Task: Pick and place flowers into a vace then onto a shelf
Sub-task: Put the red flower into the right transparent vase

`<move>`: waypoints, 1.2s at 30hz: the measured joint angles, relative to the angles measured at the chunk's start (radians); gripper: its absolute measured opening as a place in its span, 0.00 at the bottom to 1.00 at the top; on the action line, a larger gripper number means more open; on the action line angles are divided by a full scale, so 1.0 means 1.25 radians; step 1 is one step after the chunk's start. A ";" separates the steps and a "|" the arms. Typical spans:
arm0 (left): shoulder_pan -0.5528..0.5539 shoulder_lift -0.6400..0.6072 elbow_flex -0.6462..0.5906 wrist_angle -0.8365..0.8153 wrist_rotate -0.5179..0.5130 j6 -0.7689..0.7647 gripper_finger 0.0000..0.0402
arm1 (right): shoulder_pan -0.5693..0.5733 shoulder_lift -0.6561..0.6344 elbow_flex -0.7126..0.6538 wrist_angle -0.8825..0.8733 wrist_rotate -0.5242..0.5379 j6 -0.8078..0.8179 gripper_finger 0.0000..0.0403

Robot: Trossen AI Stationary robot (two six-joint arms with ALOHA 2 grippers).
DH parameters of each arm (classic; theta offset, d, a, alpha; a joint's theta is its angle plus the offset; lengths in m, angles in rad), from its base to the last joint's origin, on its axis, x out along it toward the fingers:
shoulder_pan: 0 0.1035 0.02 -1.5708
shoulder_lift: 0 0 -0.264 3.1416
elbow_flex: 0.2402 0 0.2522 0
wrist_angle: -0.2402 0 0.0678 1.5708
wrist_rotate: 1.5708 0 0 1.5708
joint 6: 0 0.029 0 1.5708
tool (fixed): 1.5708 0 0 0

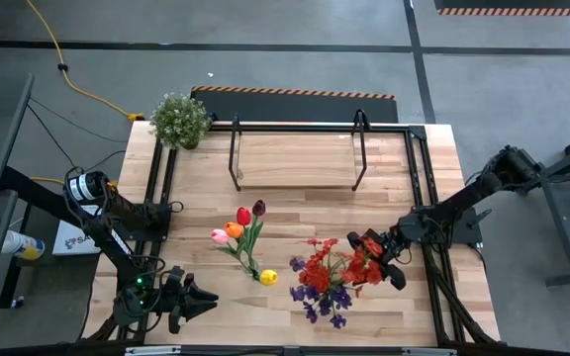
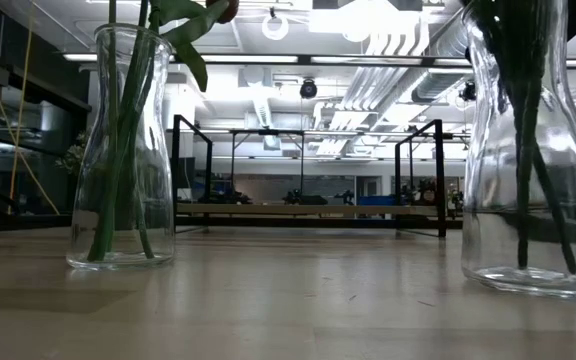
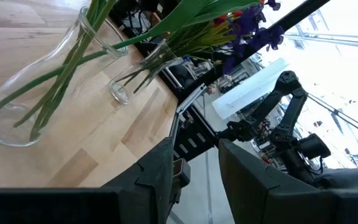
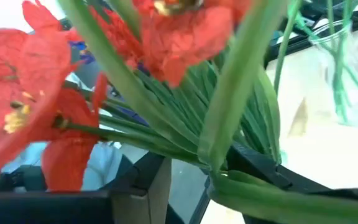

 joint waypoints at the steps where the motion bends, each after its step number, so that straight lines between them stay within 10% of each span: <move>1: 0.000 0.000 0.000 0.000 0.000 0.000 0.41 | -0.002 0.000 0.000 0.001 -0.009 0.000 0.37; 36: 0.000 0.000 0.000 0.000 0.000 0.000 0.41 | -0.041 0.000 0.000 0.077 -0.152 0.090 0.42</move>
